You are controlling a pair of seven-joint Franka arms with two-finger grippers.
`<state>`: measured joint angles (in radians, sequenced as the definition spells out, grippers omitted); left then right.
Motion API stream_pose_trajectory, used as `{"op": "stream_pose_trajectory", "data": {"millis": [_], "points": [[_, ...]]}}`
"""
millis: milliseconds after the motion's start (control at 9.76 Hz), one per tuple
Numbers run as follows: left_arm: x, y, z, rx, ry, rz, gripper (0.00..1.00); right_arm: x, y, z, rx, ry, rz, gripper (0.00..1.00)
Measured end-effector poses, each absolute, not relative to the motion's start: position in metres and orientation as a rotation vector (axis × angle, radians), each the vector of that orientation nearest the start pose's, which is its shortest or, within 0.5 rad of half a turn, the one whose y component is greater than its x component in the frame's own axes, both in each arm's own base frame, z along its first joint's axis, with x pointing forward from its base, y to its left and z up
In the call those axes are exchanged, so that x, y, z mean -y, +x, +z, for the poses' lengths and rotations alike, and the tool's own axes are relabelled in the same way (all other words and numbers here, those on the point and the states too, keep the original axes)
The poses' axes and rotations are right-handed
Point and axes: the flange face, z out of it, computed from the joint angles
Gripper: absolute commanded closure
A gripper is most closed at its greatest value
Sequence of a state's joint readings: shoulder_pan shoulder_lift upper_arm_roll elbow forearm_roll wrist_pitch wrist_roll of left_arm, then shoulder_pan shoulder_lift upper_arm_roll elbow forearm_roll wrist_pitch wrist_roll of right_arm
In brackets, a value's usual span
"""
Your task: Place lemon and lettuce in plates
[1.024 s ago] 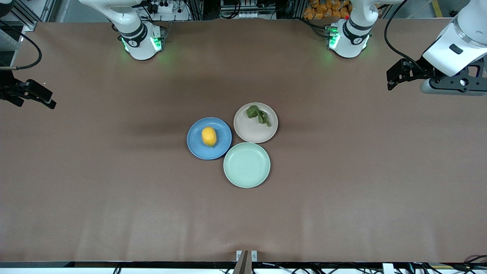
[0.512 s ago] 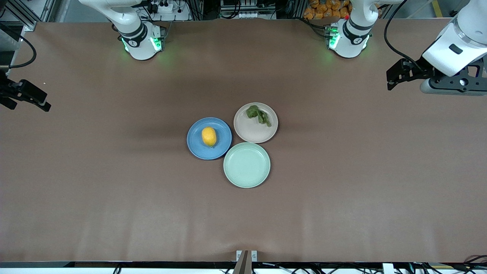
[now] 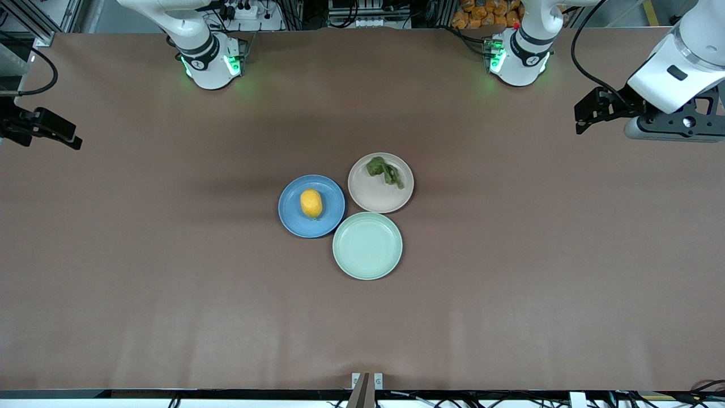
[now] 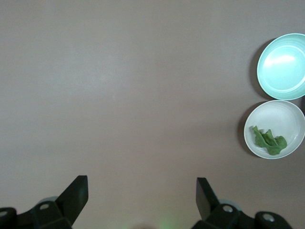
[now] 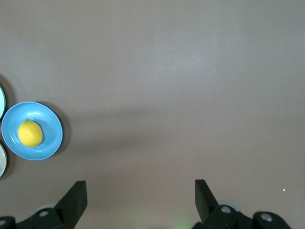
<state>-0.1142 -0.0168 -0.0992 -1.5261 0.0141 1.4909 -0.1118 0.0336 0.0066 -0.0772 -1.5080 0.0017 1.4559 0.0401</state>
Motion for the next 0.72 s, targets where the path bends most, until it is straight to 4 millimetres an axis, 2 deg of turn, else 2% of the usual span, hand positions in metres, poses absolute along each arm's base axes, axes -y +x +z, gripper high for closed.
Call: {"op": "stream_pose_trajectory", "data": {"millis": [512, 717], "points": [[0.115, 0.533, 0.650, -0.136, -3.125, -0.025, 0.00, 0.020, 0.548, 0.630, -0.121, -3.136, 0.163, 0.00], [0.114, 0.533, 0.651, -0.134, -3.126, -0.027, 0.00, 0.016, 0.555, 0.629, -0.111, -3.141, 0.119, 0.00]]}}
